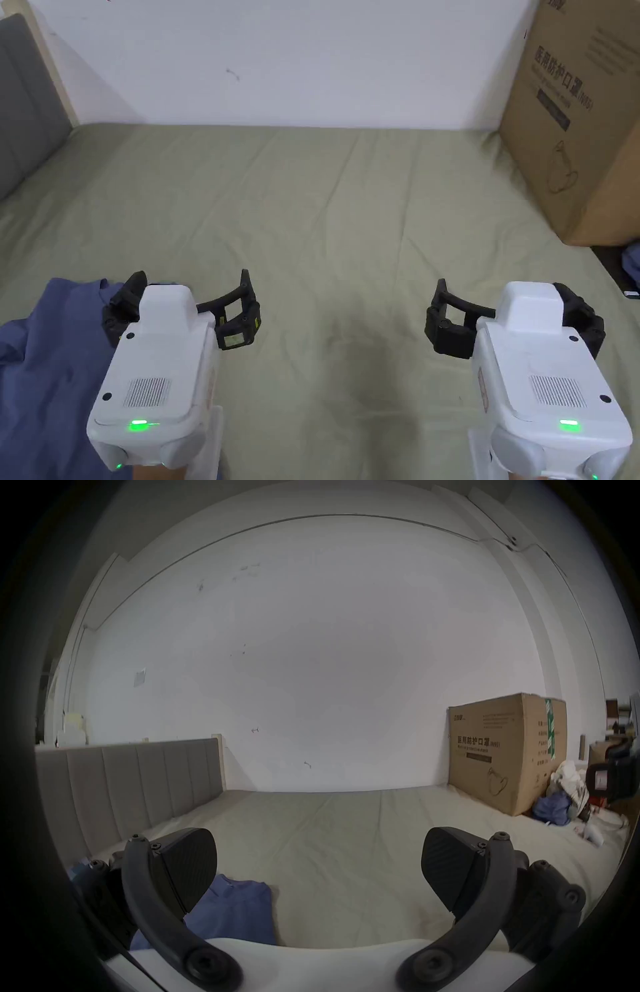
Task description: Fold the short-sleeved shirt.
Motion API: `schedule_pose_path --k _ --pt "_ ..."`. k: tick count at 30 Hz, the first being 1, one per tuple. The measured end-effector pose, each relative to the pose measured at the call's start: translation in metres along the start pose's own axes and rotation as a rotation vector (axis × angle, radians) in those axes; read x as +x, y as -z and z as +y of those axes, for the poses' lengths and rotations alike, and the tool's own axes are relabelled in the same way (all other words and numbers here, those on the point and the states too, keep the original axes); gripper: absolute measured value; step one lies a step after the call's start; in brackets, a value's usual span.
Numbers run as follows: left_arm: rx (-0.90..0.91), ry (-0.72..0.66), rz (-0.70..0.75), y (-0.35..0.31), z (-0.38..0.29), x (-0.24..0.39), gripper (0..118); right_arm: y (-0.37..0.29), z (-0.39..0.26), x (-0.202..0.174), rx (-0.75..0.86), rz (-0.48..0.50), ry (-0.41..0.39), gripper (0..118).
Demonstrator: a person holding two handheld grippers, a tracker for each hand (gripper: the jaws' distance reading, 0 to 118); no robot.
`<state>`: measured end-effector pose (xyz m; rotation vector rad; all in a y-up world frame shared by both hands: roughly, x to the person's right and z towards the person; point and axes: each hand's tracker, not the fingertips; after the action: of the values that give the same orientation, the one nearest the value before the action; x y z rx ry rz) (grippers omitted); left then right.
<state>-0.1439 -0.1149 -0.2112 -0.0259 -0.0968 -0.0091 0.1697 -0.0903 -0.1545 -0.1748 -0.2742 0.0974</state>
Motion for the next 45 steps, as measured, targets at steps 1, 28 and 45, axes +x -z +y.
schedule_pose_path --k 1,28,45 --pt "-0.013 -0.062 -0.008 0.002 0.003 -0.003 118 -0.001 0.005 -0.004 0.001 -0.025 -0.062 118" --pt "-0.005 0.219 0.022 0.003 0.018 0.016 118 -0.012 0.021 0.000 0.017 0.029 0.060 118" --pt "-0.009 0.130 0.033 0.001 0.017 0.006 118 -0.013 0.016 -0.002 -0.002 0.048 0.055 118"
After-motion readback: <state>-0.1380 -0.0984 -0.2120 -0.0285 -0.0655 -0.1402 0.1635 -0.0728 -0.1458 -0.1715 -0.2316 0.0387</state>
